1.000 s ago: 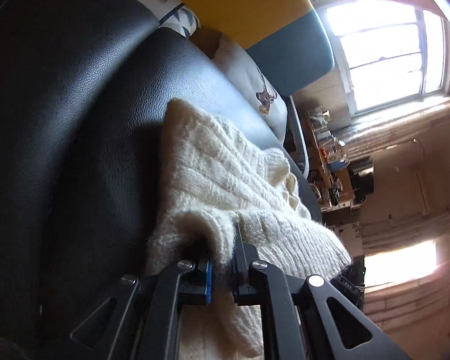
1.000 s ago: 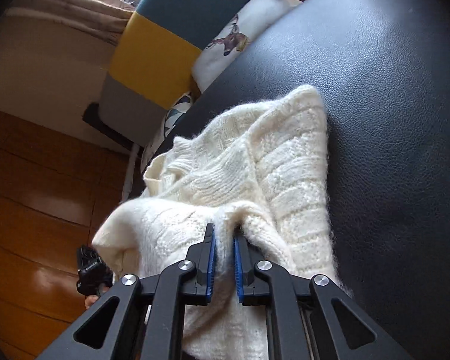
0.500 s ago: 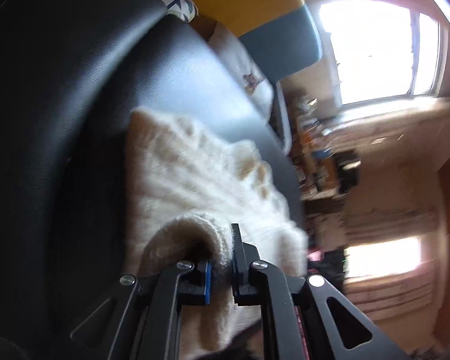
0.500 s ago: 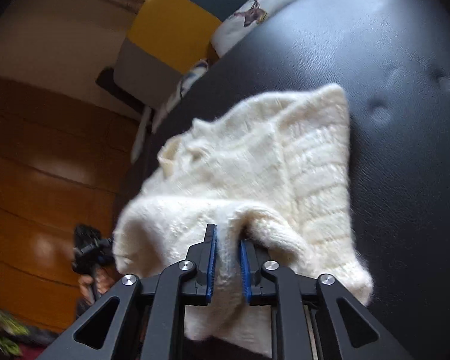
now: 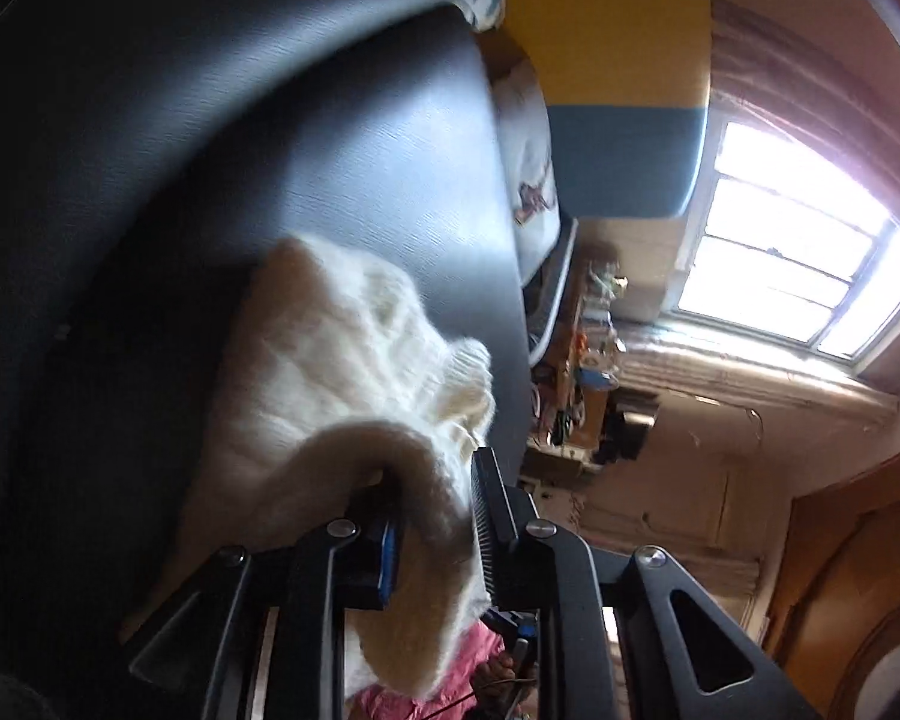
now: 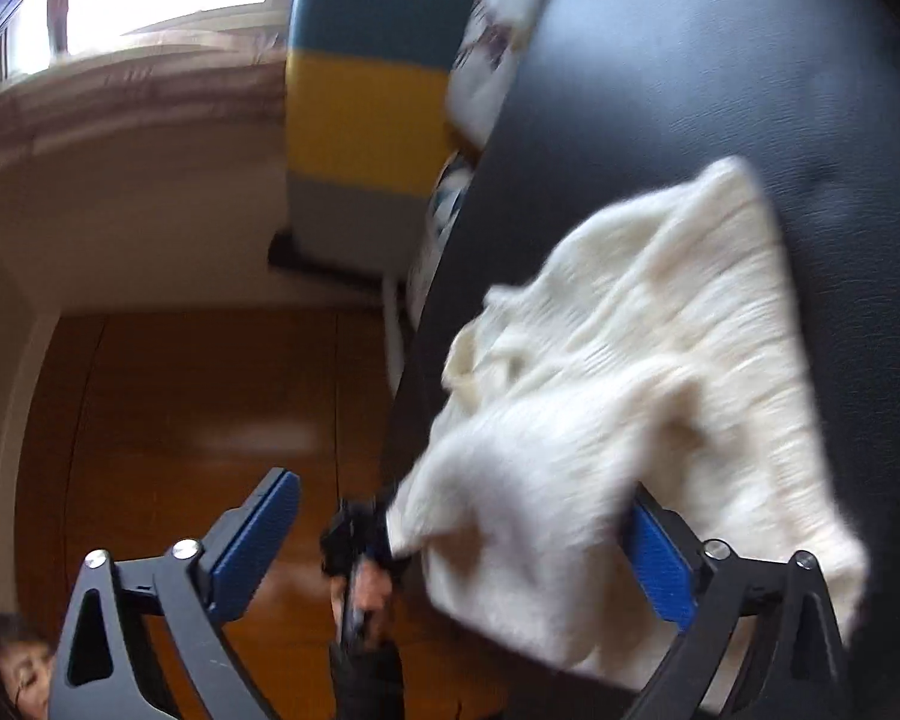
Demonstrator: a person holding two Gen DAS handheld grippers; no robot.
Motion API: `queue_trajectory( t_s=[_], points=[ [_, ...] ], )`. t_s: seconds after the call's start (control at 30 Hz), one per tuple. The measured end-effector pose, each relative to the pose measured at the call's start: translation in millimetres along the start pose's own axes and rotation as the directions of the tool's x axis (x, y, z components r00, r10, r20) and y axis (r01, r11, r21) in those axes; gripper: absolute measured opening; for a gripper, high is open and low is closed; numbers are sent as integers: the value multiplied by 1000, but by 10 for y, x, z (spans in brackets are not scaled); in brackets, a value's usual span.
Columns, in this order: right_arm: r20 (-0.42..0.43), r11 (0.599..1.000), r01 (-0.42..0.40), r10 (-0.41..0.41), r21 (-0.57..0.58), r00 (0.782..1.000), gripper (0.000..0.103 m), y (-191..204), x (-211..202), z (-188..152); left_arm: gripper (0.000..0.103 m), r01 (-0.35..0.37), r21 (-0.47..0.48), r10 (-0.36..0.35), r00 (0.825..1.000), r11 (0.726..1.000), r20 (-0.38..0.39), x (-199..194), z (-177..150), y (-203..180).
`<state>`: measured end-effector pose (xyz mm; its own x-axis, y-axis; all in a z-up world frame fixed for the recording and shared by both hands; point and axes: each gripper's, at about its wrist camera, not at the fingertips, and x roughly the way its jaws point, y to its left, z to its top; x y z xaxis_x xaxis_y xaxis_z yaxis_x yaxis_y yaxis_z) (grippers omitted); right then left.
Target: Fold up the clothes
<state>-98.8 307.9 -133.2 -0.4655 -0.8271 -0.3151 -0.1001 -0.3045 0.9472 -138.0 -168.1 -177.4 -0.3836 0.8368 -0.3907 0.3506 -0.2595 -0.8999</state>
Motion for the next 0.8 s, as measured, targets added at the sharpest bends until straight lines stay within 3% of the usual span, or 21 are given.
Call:
queue_trajectory(
  t_s=[0.1, 0.17, 0.27, 0.37, 0.53, 0.6, 0.67, 0.73, 0.8],
  points=[
    [62, 1000, -14, 15, -14, 998, 102, 87, -4, -11, 19, -8, -2, 8, 1000, 1000, -12, -43, -11, -72],
    [180, 996, -73, 64, 45, 981, 102, -27, -198, -72, 19, 1, -19, -1, 1000, 1000, 12, -174, 5, -46],
    [283, 989, -107, 74, 103, 956, 102, -158, -215, 7, 19, -26, -5, 26, 998, 1000, 54, -398, 5, -44],
    [289, 988, -94, 56, 121, 956, 102, -160, -189, 15, 19, -127, 75, 117, 985, 989, 126, -667, -20, -122],
    [272, 997, -74, 62, 38, 960, 103, 91, -318, 13, 19, -300, 198, 259, 943, 933, 206, -944, -90, -131],
    [268, 1000, -16, 20, -15, 963, 103, 171, -371, 33, 19, -313, 224, 270, 942, 923, 201, -908, -131, -97],
    [250, 993, 94, -72, -78, 966, 103, 295, -420, -1, 19, -325, 251, 281, 940, 912, 195, -872, -172, -64],
    [243, 960, 237, -196, -151, 950, 103, 394, -400, -71, 19, -336, 277, 292, 937, 900, 190, -836, -212, -30],
    [247, 906, 363, -309, -218, 919, 103, 434, -393, -181, 19, -347, 303, 303, 935, 887, 185, -800, -253, 4]
  ],
)
